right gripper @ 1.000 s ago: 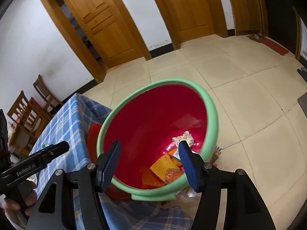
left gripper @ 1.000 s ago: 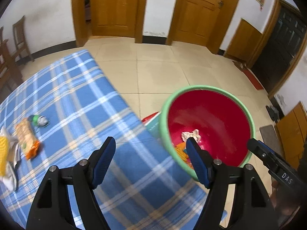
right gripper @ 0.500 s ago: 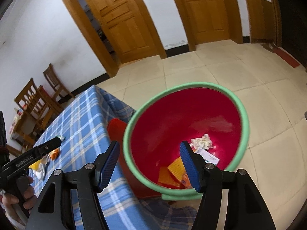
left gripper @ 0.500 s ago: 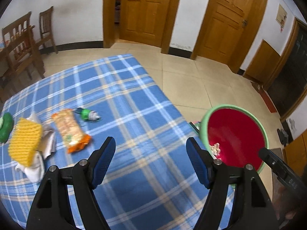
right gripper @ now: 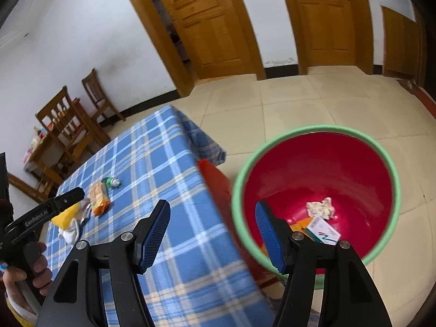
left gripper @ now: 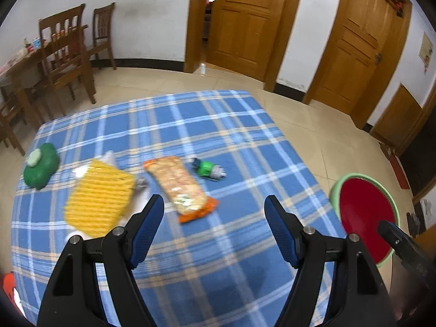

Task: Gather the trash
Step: 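Move both grippers back over the table toward the remaining items, then grasp the yellow foam mesh with the left gripper while the right grasps the biscuit packet, then carry the yellow mesh and biscuit packet over the red bucket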

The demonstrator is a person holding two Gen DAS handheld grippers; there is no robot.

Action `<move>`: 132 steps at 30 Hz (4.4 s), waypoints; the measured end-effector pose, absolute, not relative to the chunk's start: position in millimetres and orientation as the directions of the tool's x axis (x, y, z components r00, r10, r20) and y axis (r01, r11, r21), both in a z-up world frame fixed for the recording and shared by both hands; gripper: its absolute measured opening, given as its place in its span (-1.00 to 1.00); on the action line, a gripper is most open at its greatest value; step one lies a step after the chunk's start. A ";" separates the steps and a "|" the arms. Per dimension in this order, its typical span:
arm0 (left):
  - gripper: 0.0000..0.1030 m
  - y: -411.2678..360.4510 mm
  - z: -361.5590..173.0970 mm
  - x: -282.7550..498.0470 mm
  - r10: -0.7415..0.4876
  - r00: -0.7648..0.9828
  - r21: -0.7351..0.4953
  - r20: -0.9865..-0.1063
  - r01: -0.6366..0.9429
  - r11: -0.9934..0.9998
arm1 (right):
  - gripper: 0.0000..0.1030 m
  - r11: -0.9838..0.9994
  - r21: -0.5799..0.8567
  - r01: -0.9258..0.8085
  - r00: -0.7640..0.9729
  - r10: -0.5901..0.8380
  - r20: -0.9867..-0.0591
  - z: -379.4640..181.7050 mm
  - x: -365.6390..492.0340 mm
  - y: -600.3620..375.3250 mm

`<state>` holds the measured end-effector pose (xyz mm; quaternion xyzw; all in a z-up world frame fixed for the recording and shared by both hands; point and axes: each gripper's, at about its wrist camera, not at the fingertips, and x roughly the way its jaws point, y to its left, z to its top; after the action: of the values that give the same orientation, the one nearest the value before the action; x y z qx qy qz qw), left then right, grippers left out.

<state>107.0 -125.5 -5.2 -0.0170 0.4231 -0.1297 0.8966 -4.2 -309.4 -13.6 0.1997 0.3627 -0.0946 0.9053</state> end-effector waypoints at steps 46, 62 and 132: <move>0.05 20.4 -61.5 157.2 -0.203 0.596 -0.266 -0.777 -0.020 0.964 | 0.29 0.970 0.243 0.016 0.597 0.185 -0.780 -48.2 138.9 -157.2; -0.54 39.2 -57.3 145.3 -0.270 0.619 -0.352 -0.737 -0.011 0.936 | 0.05 0.975 0.215 -0.052 0.580 0.204 -0.789 -67.1 158.5 -128.4; -0.54 -164.2 11.0 66.6 -0.487 0.519 -0.288 -0.702 0.418 0.861 | -0.24 0.873 0.379 0.308 0.777 -0.002 -0.629 -16.8 -35.2 -336.1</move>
<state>66.6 -164.2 11.0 -0.0414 0.4157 -0.2600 0.8706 -35.2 -336.1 -16.8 0.2376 0.3228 -0.0850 0.9122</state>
